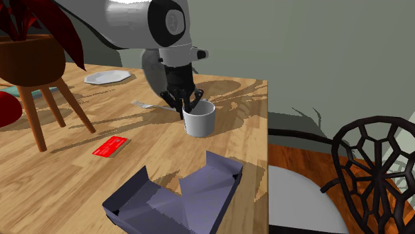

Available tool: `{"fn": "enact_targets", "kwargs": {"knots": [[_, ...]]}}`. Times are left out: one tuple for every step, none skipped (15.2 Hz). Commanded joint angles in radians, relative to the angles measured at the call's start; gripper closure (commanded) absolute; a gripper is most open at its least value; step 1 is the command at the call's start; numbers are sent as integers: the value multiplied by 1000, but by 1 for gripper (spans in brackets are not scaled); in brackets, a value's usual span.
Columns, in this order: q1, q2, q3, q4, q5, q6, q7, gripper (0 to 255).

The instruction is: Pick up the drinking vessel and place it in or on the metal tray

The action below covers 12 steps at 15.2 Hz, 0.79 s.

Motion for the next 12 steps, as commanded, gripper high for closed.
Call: {"fn": "enact_targets", "kwargs": {"knots": [[0, 0, 0, 0, 0, 0, 0, 255], [0, 0, 0, 0, 0, 0, 0, 255], [0, 0, 0, 0, 0, 0, 0, 255], [0, 0, 0, 0, 0, 0, 0, 255], [0, -6, 0, 5, 0, -11, -1, 255], [0, -12, 0, 10, 0, -22, -1, 255], [0, -18, 0, 15, 0, -33, -2, 255], [0, -23, 0, 21, 1, -44, -2, 255], [0, -29, 0, 27, 1, -55, -3, 255], [0, -34, 0, 33, 1, -67, -3, 255], [0, -39, 0, 39, 1, -78, -4, 255], [0, -44, 0, 46, 1, -89, -4, 255]]}}
